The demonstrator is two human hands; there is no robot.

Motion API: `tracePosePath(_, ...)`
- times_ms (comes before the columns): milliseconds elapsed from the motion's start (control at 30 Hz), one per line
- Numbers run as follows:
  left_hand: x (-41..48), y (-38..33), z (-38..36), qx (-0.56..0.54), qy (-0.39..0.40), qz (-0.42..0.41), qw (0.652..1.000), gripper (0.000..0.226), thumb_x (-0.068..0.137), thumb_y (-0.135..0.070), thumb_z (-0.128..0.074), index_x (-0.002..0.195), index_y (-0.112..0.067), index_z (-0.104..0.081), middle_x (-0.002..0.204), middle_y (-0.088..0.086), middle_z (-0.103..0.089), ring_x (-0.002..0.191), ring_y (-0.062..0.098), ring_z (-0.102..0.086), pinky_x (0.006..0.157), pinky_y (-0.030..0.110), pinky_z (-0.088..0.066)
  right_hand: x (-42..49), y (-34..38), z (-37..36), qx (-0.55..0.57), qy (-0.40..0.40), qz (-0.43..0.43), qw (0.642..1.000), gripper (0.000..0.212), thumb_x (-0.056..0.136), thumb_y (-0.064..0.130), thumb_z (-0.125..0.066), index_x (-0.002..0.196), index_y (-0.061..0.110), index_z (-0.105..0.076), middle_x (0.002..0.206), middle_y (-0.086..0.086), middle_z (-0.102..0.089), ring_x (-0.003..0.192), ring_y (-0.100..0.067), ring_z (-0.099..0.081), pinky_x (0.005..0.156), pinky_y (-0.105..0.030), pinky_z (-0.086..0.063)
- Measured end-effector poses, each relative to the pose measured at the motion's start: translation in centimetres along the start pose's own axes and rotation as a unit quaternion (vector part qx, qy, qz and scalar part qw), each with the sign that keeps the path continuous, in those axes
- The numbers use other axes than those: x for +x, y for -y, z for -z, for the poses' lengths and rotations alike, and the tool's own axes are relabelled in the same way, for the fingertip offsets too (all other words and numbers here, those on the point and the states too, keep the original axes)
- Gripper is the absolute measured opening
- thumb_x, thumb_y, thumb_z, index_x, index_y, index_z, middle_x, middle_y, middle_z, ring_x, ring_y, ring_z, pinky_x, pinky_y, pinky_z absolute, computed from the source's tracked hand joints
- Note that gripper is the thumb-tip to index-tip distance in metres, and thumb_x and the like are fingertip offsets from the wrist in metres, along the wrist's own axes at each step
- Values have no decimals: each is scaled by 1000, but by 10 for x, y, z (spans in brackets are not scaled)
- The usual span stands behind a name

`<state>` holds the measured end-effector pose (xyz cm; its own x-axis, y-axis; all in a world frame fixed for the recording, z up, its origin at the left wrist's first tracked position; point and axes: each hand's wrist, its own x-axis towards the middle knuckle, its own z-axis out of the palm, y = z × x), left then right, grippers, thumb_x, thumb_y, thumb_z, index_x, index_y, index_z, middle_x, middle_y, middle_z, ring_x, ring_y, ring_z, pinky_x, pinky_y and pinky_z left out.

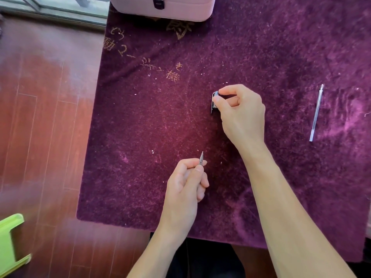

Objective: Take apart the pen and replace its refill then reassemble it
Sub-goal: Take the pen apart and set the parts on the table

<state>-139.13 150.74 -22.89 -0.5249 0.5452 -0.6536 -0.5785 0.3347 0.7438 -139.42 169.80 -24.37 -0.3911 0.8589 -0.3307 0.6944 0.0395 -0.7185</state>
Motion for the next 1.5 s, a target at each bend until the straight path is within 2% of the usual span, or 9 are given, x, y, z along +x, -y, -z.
tracePosePath(100, 1, 0, 1, 1, 0, -1, 1000, 23, 92, -38, -54, 102, -26, -70, 71, -3, -60, 55, 7, -45, 52, 20, -41, -1, -1, 1, 10, -6, 5, 1000, 10, 97, 32, -73, 106, 29, -77, 69, 15, -68, 62, 15, -62, 60, -2, -44)
tracePosePath(167, 1, -1, 1, 2, 0, -4, 1000, 22, 93, -38, -54, 102, -26, -70, 71, -4, -60, 56, 7, -45, 53, 20, -41, -1, -1, 2, 12, -10, 9, 1000, 10, 97, 33, -73, 106, 28, -76, 71, 14, -69, 63, 9, -65, 64, -7, -47)
tracePosePath(300, 1, -2, 0, 3, 0, -7, 1000, 25, 91, -39, -55, 103, -21, -69, 71, -6, -61, 55, 5, -46, 53, 18, -43, -12, -4, 13, 53, -12, 4, 998, 12, 96, 32, -75, 107, 28, -78, 80, 9, -75, 72, -6, -72, 78, -30, -60)
tracePosePath(467, 0, -5, -4, 8, 7, -14, 1000, 22, 92, -38, -55, 103, -26, -70, 71, -5, -61, 56, 6, -46, 52, 19, -41, -55, -23, 32, 161, 21, -17, 987, 6, 95, 27, -79, 100, 27, -82, 77, 10, -77, 63, 5, -66, 62, -11, -51)
tracePosePath(700, -1, -3, -13, 25, 27, -22, 999, 21, 97, -32, -57, 105, -21, -74, 71, -4, -67, 55, 6, -51, 52, 21, -43, -112, -51, 43, 242, 96, -61, 964, 9, 100, 23, -75, 100, 23, -84, 79, 18, -79, 68, 6, -69, 62, -7, -50)
tracePosePath(933, -2, 4, -18, 51, 45, -44, 997, 22, 99, -22, -57, 106, -10, -74, 66, -9, -68, 53, 0, -55, 43, 13, -43, -124, -59, 48, 274, 102, -72, 954, 8, 99, 22, -76, 97, 22, -84, 79, 2, -81, 67, 5, -71, 64, -9, -52)
tracePosePath(1167, -3, 8, -20, 49, 48, -51, 996, 20, 97, -15, -69, 116, -12, -74, 96, 7, -80, 76, 6, -72, 69, 18, -56, -118, -64, 49, 276, 81, -86, 954, 10, 94, 26, -81, 98, 18, -83, 78, 11, -81, 66, 7, -71, 60, -6, -51)
tracePosePath(1333, -6, 9, -21, 83, 26, -55, 995, 17, 96, -29, -71, 107, -17, -74, 84, 3, -79, 69, 7, -70, 62, 19, -54, -114, -66, 49, 292, 76, -81, 950, 12, 94, 25, -82, 93, 13, -81, 73, 13, -78, 63, 9, -67, 58, -6, -49)
tracePosePath(1500, -8, 11, -23, 76, 16, -81, 994, 11, 98, -21, -69, 103, -12, -73, 74, -1, -75, 61, 4, -63, 57, 14, -49, -112, -69, 49, 306, 90, -69, 945, 12, 95, 23, -81, 89, 12, -80, 71, 16, -75, 62, 8, -65, 58, -8, -49)
